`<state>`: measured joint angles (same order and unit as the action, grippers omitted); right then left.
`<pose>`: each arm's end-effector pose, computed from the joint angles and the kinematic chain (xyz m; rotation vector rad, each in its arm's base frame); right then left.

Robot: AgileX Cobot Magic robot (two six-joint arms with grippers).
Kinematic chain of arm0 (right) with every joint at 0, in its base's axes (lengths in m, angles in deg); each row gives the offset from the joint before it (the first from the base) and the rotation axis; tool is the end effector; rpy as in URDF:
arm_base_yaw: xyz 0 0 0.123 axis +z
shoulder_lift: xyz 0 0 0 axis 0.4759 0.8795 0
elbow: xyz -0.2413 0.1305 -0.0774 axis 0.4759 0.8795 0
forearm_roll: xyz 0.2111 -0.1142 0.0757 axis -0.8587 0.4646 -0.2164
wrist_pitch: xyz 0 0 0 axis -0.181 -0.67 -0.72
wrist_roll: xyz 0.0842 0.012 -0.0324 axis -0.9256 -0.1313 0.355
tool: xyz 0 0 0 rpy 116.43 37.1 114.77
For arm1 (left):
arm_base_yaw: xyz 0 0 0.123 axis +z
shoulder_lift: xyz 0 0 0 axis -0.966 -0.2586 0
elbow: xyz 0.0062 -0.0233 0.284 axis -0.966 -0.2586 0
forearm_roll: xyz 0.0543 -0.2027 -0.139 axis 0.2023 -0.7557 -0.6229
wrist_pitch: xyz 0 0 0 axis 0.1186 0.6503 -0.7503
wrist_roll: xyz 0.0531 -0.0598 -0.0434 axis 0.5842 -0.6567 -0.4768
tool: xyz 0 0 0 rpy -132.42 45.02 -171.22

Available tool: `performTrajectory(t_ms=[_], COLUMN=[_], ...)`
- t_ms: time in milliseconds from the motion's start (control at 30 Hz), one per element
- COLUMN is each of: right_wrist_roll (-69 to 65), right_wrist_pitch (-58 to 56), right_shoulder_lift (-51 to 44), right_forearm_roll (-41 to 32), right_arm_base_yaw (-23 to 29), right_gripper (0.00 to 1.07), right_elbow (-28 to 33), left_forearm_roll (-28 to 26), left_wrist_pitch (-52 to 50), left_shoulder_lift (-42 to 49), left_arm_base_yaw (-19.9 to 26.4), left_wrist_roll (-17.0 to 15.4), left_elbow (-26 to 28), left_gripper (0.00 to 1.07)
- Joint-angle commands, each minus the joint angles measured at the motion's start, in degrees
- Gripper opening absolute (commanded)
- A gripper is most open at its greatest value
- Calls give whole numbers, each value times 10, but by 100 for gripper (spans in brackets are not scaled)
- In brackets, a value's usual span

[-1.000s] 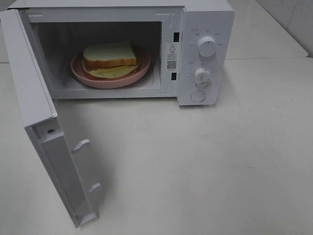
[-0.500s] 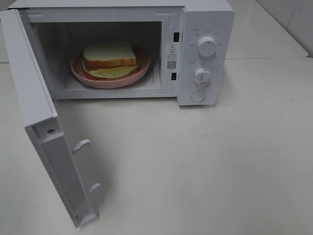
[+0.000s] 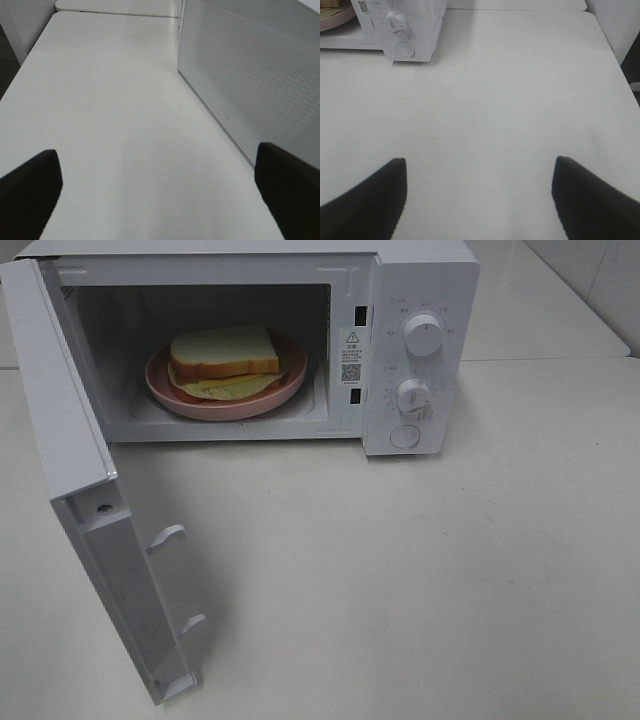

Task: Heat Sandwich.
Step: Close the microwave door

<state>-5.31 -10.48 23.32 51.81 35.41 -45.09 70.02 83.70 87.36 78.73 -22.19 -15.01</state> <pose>-0.0048 -0.0066 0.2813 -0.0363 2.0074 0.0419 -0.0042 -0.0052 0.2788 -0.0633 2.0151 -0.0327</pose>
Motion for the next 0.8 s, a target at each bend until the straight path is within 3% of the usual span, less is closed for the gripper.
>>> performTrajectory(t_ms=[33, 800], right_wrist_roll=[2, 2], right_wrist_pitch=[1, 1], right_shoulder_lift=[-15, -15], right_forearm_roll=[1, 1], right_arm_base_yaw=[-3, -3], right_gripper=[76, 76], right_elbow=[1, 1], left_forearm_roll=[-1, -1], left_wrist_pitch=[-5, -5], left_shoulder_lift=[11, 11], left_arm_base_yaw=[-3, -3], left_wrist_roll=[0, 0], left_elbow=[-2, -2], left_gripper=[101, 101])
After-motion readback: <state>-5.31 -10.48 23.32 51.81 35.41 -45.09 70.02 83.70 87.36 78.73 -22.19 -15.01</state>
